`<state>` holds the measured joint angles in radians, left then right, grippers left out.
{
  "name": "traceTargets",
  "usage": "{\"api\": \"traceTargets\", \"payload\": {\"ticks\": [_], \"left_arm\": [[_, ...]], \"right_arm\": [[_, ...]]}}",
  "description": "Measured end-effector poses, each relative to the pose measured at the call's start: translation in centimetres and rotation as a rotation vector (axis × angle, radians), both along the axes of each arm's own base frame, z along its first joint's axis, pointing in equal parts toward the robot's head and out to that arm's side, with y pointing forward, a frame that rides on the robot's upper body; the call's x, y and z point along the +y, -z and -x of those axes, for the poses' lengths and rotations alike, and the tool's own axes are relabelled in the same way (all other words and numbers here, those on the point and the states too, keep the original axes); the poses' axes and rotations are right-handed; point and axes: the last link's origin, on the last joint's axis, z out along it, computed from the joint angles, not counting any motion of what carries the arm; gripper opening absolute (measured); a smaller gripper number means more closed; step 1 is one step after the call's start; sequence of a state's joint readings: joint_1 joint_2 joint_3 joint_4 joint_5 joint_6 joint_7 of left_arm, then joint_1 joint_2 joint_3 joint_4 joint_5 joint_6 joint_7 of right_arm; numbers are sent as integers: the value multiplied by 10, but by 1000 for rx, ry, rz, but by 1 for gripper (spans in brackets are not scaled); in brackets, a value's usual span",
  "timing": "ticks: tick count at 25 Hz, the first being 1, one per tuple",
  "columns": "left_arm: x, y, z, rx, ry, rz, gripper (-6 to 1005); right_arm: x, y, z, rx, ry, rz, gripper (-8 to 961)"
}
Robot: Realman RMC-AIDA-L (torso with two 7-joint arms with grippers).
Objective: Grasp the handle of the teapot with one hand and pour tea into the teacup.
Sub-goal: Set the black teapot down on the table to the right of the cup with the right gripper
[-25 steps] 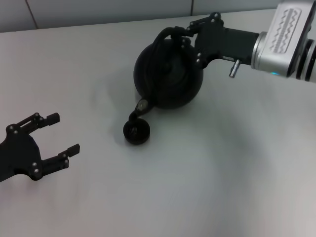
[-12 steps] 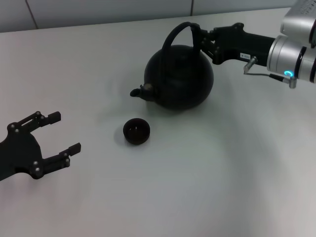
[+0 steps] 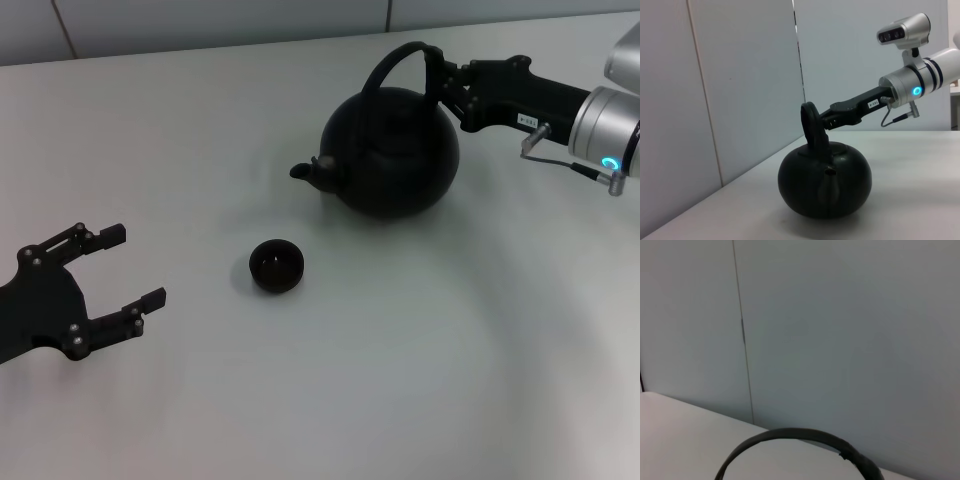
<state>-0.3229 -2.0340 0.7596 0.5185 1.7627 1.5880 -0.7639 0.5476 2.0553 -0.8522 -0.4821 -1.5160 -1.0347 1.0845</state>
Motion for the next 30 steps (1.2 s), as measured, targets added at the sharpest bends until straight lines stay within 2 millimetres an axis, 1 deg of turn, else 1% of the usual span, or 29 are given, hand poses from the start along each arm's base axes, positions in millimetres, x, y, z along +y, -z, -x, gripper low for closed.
{"api": "traceTargets", "payload": {"ticks": [3,5,12,27,30], "left_arm": [[0,0,0,0,0,0,813],[0,0,0,1,1,1,813],[0,0,0,1,1,1,813],[-1,0,-1,-5,2,1,812],[-1,0,0,-6,1,1,812]], "right_arm": [[-2,2,-1,-10,-3,0,75],[-5,7,-2,-29,-18,-5,75],[-8,11,-2,-45,-34,-5,90],[-13,9,-7,-27,-23,-18,123],[-17,6,-8,-13,-34,-26,306]]}}
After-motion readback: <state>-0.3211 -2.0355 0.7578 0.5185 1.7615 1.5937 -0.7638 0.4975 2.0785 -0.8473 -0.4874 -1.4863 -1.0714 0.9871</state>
